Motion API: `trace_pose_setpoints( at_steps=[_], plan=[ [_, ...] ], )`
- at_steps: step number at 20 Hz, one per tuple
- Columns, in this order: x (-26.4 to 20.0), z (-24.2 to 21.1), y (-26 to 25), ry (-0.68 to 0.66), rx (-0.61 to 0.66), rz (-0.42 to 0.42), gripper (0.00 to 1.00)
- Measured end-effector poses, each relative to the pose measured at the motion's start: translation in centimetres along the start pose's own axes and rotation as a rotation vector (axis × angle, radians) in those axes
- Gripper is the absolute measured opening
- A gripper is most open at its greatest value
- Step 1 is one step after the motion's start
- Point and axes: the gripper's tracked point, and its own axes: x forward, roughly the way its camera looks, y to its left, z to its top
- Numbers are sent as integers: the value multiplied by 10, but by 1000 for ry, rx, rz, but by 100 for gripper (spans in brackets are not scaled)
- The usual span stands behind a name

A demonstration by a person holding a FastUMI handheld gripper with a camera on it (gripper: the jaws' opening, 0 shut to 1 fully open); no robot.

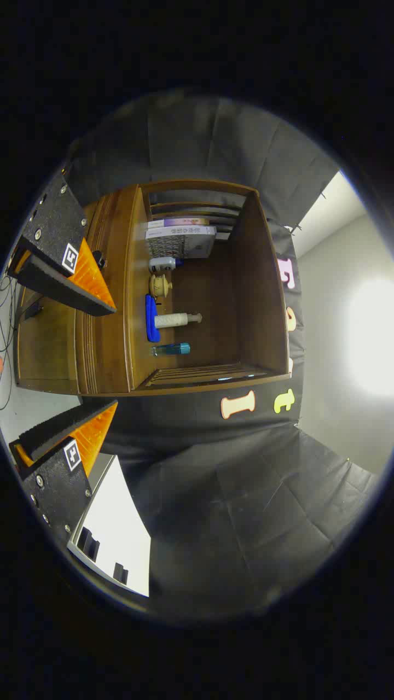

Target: Pull open the drawer, take out the items inside it, and place them on the countertop above the cabinet.

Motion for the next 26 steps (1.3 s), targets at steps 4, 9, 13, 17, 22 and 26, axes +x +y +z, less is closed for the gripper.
trace_pose_setpoints(
  at_steps=[4, 9, 13, 17, 22, 26],
  plan=[
    [-3, -6, 5, 12, -10, 10, 94],
    [-3, -10, 7, 24, -15, 13, 94],
    [-1, -14, 8, 34, -25, 18, 94],
    [2, -13, 15, 36, -24, 35, 94],
    [10, -5, 19, 28, -11, 32, 94],
    [28, 16, 29, -9, -9, 16, 94]
  ],
)
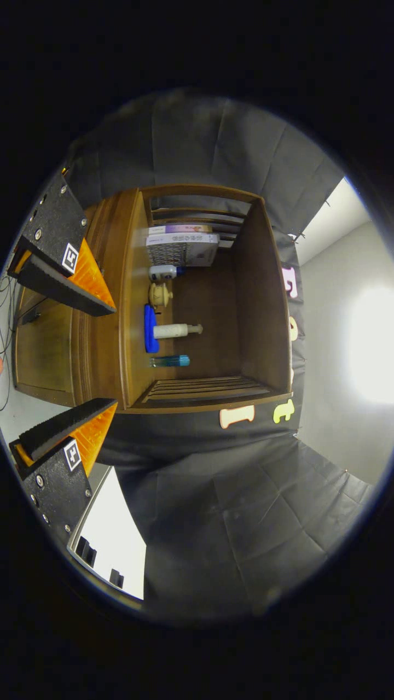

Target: Pull open the drawer, take out the items inside it, and place them on the countertop above the cabinet.

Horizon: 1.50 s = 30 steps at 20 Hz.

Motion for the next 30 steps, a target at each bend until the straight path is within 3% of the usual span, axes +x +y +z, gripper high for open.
trace_pose_setpoints(
  at_steps=[13, 30],
  plan=[
    [57, 13, 93, -37, 34, 83, 94],
    [117, -102, 155, 119, 0, 139, 94]
  ],
)
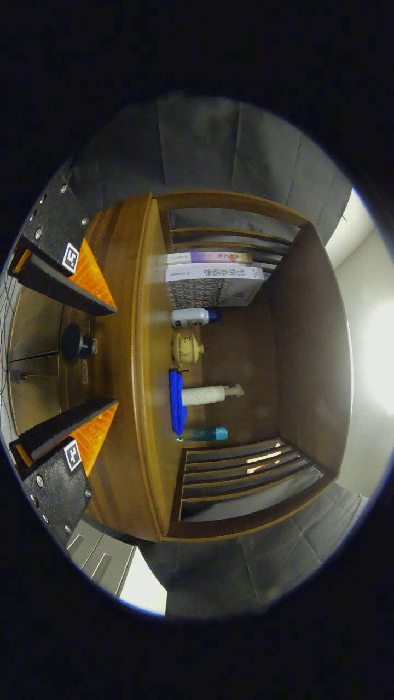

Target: Pull open the drawer, take out the items inside it, and place them on the countertop above the cabinet.

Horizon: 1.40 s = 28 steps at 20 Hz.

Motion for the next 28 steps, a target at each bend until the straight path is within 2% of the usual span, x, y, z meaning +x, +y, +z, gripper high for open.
trace_pose_setpoints(
  at_steps=[6, 13, 17, 23, 28],
  plan=[
    [6, -29, 12, 75, 54, 4, 93],
    [12, -47, 15, 155, 127, -18, 49],
    [11, -48, 15, 187, 98, -55, 35],
    [-21, -48, 19, 170, 114, -68, 34],
    [-58, -48, 19, 150, 79, -62, 33]
  ],
)
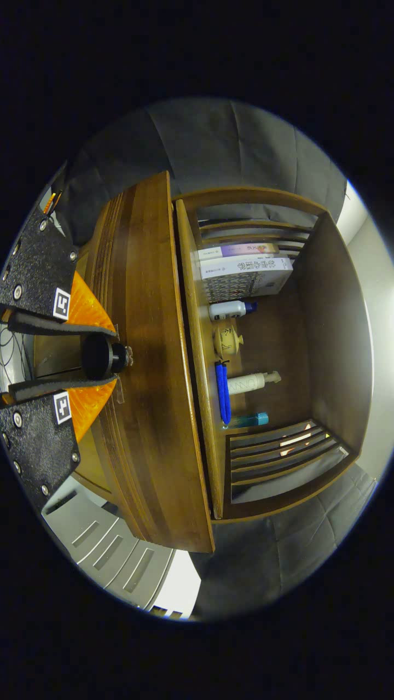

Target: Pull open the drawer, take out the items inside it, and place them on the countertop above the cabinet.

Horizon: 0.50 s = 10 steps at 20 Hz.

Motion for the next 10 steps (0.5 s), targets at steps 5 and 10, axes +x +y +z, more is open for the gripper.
trace_pose_setpoints(
  at_steps=[5, 10],
  plan=[
    [-32, -7, -2, 9, -11, 16, 33],
    [-58, -13, -3, 21, -14, 28, 33]
  ],
)
